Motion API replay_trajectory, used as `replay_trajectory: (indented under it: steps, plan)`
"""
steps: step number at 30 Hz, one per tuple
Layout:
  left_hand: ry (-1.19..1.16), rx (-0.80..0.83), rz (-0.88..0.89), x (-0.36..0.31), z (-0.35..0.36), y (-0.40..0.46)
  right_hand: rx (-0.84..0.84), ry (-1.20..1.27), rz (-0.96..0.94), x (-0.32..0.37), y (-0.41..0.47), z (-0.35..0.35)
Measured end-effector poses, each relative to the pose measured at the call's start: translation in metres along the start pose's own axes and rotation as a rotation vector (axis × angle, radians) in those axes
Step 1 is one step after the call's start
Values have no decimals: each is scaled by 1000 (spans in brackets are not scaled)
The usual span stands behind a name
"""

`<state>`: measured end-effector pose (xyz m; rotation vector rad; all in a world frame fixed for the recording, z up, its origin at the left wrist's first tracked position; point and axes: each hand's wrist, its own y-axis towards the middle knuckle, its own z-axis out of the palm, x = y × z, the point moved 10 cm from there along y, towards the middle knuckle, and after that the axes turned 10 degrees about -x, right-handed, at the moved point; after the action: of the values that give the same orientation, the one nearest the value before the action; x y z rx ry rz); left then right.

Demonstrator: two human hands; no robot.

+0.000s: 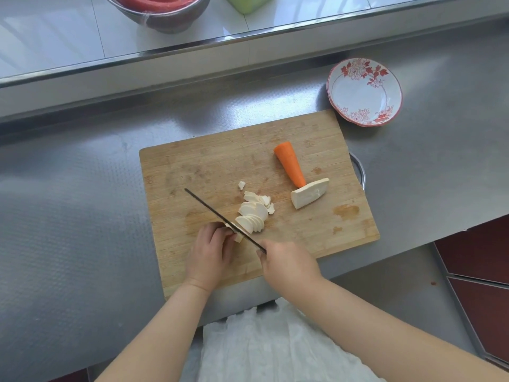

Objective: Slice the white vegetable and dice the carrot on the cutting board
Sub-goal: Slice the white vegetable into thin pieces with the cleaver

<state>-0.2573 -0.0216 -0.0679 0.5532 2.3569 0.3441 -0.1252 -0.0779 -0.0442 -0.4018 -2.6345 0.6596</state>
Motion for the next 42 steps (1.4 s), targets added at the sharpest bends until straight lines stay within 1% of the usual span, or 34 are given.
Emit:
replay_trajectory:
  steps: [12, 22, 25, 30, 33, 37, 42]
  plan:
    - [-28, -63, 68, 0, 6, -7, 41, -48, 47, 1, -1, 8]
    - [-26, -65, 61, 3, 7, -6, 75, -31, 119, 8, 12, 19]
    - [-14, -70, 44, 4, 7, -6, 76, 21, 141, 6, 17, 21]
    - [-39, -74, 18, 4, 5, -4, 108, 179, 194, -11, 24, 18]
    - [-51, -75, 15, 5, 4, -5, 94, 174, 158, -10, 19, 14]
    - [-41, -84, 10, 6, 4, -5, 67, 77, 96, -4, 1, 7]
    - [-43, -63, 15, 5, 6, -6, 58, 43, 76, 1, -6, 0]
